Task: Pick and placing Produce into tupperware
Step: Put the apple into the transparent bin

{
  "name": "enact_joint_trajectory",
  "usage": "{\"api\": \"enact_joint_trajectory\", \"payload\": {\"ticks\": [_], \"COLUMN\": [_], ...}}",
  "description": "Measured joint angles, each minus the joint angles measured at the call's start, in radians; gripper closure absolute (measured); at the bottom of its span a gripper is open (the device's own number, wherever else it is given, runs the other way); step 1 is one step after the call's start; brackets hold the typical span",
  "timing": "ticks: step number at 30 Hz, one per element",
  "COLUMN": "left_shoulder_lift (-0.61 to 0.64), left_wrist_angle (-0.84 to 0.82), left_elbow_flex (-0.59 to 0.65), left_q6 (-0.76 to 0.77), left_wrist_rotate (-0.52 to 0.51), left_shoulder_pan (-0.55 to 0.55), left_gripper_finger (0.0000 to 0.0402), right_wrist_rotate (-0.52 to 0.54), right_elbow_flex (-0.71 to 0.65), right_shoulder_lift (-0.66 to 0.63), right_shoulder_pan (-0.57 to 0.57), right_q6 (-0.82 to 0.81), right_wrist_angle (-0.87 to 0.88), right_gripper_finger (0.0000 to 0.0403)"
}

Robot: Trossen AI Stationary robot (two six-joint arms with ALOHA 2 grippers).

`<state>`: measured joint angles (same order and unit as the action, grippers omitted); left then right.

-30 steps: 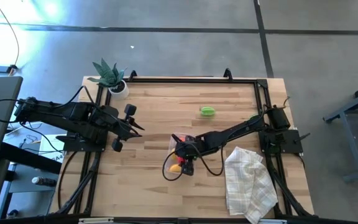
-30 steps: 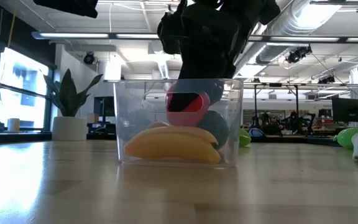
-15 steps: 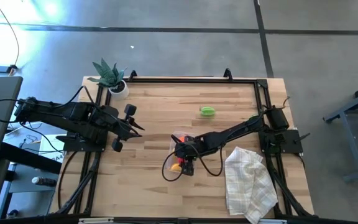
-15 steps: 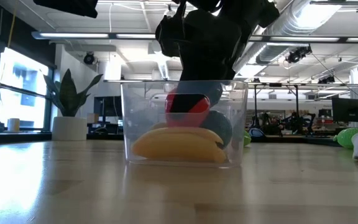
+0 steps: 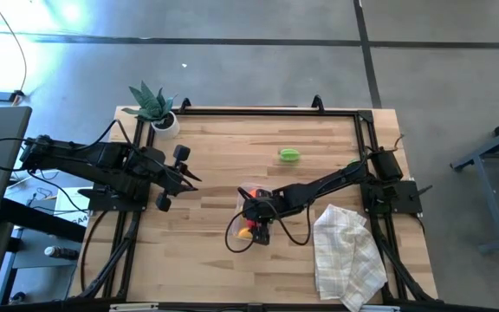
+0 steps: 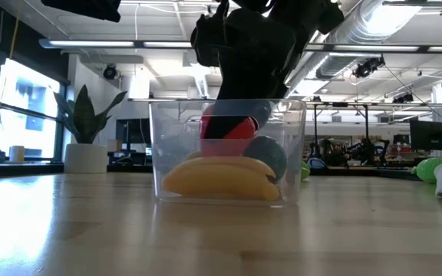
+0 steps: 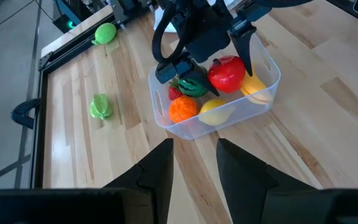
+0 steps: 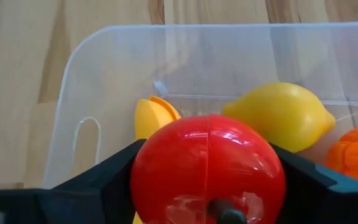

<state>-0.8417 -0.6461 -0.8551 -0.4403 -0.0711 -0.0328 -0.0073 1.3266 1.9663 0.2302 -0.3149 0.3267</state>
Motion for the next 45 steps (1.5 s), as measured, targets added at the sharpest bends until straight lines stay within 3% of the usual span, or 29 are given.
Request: {"api": "enact_joint_trajectory", "payload": {"ticks": [21, 37, 45], "left_shoulder_lift": [0.000, 0.000, 0.000], "left_wrist_angle": [0.000, 0.000, 0.000], "left_elbow_flex": [0.000, 0.000, 0.000], "left_q6": [0.000, 0.000, 0.000], "left_wrist_rotate": [0.000, 0.000, 0.000], "left_shoulder_pan": [0.000, 0.000, 0.000], "left_gripper_finger": [0.0291, 0.0291, 0.0291], "right_wrist_rotate": [0.000, 0.035, 0.037], "right_elbow_flex": [0.000, 0.000, 0.016], "right_shoulder_lift": [0.000, -0.001, -0.022], "right_shoulder_pan": [0.000, 0.000, 0.000], "right_q6": [0.011, 0.036, 0.016], "right_wrist_angle": [-0.009, -0.008, 0.012], "right_gripper_finger": [0.0113, 0.0064, 0.0059]}}
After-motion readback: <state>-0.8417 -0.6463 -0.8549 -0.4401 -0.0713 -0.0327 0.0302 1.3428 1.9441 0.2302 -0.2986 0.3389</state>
